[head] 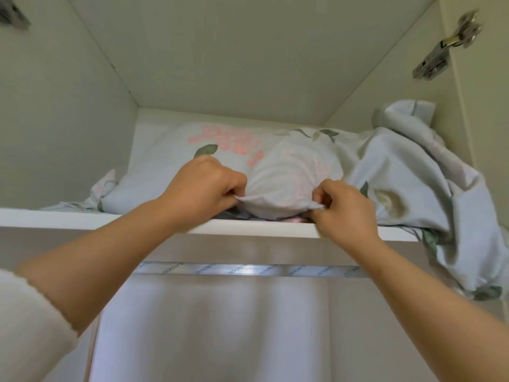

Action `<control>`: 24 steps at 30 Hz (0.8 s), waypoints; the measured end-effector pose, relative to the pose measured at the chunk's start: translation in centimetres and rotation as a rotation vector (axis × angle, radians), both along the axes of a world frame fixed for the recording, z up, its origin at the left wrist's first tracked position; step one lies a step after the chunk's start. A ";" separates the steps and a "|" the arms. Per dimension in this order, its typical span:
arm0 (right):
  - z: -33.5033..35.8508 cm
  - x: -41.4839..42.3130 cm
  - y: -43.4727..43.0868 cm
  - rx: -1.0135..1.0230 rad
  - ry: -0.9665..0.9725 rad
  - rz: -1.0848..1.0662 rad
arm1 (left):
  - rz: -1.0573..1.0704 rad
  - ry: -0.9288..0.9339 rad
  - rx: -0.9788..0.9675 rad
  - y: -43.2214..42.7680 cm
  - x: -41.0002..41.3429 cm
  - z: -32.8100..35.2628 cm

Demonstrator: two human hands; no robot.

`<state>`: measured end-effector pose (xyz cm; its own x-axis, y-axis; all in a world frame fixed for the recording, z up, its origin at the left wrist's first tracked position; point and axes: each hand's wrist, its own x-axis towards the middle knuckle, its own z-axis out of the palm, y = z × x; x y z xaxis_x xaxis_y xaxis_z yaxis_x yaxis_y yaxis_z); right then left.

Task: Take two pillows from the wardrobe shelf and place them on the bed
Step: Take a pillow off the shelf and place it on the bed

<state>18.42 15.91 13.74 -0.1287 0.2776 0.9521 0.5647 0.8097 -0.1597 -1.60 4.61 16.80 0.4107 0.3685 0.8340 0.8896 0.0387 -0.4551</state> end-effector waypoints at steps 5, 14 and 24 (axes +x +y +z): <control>-0.9 0.2 -0.3 0.021 0.074 0.091 | -0.230 -0.415 -0.050 0.0 2.1 2.7; -1.0 0.6 -0.2 -0.079 0.057 0.127 | 0.355 -0.822 -0.266 7.0 4.0 4.0; -0.9 1.1 -1.2 -0.151 0.011 0.160 | 0.270 -0.428 0.067 5.0 3.3 3.0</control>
<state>19.51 14.68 12.81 -0.1718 0.3940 0.9029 0.4287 0.8551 -0.2915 1.69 9.65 19.77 -0.0751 0.3543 0.9321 0.9501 0.3091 -0.0409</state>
